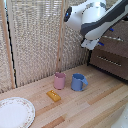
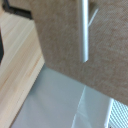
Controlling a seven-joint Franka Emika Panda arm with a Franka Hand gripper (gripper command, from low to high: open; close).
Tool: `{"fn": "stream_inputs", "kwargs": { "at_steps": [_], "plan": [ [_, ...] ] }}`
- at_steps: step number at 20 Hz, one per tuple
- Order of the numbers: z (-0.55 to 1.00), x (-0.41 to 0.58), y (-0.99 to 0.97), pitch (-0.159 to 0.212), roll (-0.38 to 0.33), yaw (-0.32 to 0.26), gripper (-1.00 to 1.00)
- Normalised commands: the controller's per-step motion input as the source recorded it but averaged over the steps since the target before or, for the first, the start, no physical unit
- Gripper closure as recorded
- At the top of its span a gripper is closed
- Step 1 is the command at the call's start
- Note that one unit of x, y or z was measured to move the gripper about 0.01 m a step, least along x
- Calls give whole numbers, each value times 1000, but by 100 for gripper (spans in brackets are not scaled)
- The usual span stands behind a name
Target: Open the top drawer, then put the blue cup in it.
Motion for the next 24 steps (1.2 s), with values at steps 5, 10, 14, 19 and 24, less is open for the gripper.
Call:
{"fn": "stream_inputs", "kwargs": {
  "at_steps": [5, 10, 14, 19, 24],
  "plan": [
    [0, 142, 173, 27, 375, -201, -100],
    [-33, 138, 177, -55, 371, -188, -100],
    [-96, 140, 206, -136, 347, -163, -100],
    [-201, 219, 198, -190, 304, -130, -100],
    [-377, 153, 63, -177, 193, -108, -100]
  ]
}}
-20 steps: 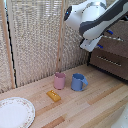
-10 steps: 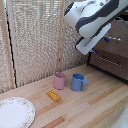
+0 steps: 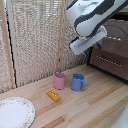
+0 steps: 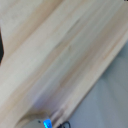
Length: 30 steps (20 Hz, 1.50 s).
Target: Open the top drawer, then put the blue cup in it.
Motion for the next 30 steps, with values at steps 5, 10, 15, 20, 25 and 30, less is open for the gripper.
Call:
{"fn": "stream_inputs", "kwargs": {
  "at_steps": [5, 10, 15, 20, 25, 30],
  "plan": [
    [-407, 118, 0, -100, 160, -98, -100],
    [-331, 26, 0, -11, 145, -73, -100],
    [-334, 5, -1, 0, 138, -47, -100],
    [-478, 121, -31, -25, 176, -18, -100],
    [-457, 82, -51, -13, 178, -19, -100],
    [-474, 124, -154, -83, 204, 14, -100]
  ]
}}
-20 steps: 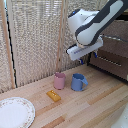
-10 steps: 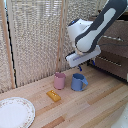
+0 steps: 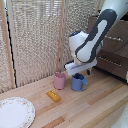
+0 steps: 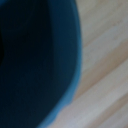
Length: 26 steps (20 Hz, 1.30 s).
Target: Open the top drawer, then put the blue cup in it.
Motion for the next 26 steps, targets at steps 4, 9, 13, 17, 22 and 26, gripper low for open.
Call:
{"fn": "stream_inputs", "kwargs": {
  "at_steps": [4, 9, 13, 17, 22, 26],
  "plan": [
    [-357, -31, -155, -132, 149, 25, -100],
    [-194, -171, -63, -27, 36, -65, 100],
    [-66, -190, -38, -5, 1, -36, 100],
    [-4, -92, -27, 1, 11, 0, 100],
    [0, -47, 18, 0, 0, 6, 100],
    [-6, -16, 64, 0, -12, 28, 100]
  ]
}}
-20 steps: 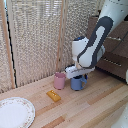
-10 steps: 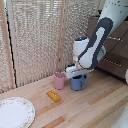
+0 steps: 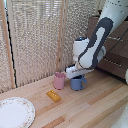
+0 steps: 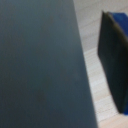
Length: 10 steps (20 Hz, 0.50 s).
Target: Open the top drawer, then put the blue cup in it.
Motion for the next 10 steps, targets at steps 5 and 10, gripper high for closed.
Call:
{"fn": "stream_inputs", "kwargs": {
  "at_steps": [5, 10],
  "plan": [
    [263, -71, 26, 28, -6, -89, 100],
    [929, -3, -157, 94, 0, -165, 100]
  ]
}}
